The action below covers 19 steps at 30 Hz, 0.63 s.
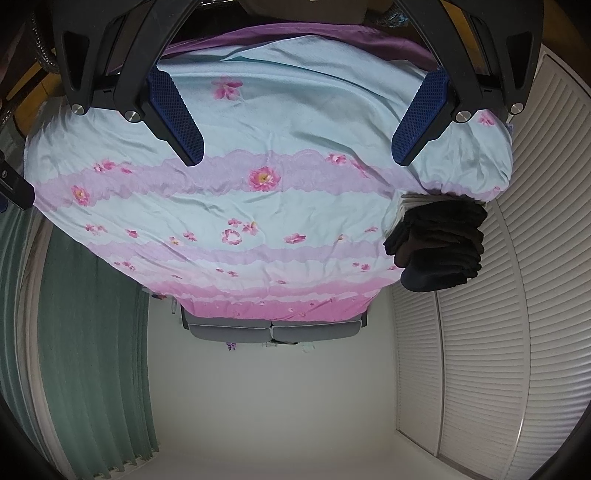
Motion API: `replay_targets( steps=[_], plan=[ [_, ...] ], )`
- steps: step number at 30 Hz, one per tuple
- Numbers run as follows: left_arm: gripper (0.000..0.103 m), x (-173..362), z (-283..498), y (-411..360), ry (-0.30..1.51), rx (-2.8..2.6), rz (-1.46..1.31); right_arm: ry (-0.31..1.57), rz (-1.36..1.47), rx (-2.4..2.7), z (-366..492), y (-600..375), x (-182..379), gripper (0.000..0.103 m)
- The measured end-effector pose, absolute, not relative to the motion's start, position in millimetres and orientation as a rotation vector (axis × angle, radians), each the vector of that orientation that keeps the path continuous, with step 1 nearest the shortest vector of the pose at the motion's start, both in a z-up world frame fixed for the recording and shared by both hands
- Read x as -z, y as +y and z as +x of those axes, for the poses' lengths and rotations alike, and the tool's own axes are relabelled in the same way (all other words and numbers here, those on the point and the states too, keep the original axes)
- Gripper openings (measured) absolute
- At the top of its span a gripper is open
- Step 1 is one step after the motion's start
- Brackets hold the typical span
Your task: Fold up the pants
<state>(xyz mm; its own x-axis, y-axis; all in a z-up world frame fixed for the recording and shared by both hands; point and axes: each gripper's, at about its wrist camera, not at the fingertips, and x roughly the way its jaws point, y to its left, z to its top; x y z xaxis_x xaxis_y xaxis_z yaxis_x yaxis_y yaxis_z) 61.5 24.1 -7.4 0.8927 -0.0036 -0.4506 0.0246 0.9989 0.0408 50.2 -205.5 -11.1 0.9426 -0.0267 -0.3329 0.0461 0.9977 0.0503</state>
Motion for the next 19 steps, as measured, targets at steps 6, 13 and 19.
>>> replay_targets(
  steps=[6, 13, 19],
  plan=[
    [0.103, 6.7, 64.5, 23.4, 0.48, 0.015, 0.046, 0.339, 0.058, 0.038, 49.9, -205.1, 11.1, 0.098],
    [0.103, 6.6, 67.3, 22.0, 0.49, 0.033, 0.051, 0.34, 0.059, 0.037, 49.2, -204.2, 11.6, 0.098],
    [0.103, 13.3, 69.0, 18.1, 0.488, 0.064, 0.07, 0.343, 0.061, 0.035, 50.2, -203.2, 12.1, 0.098]
  ],
)
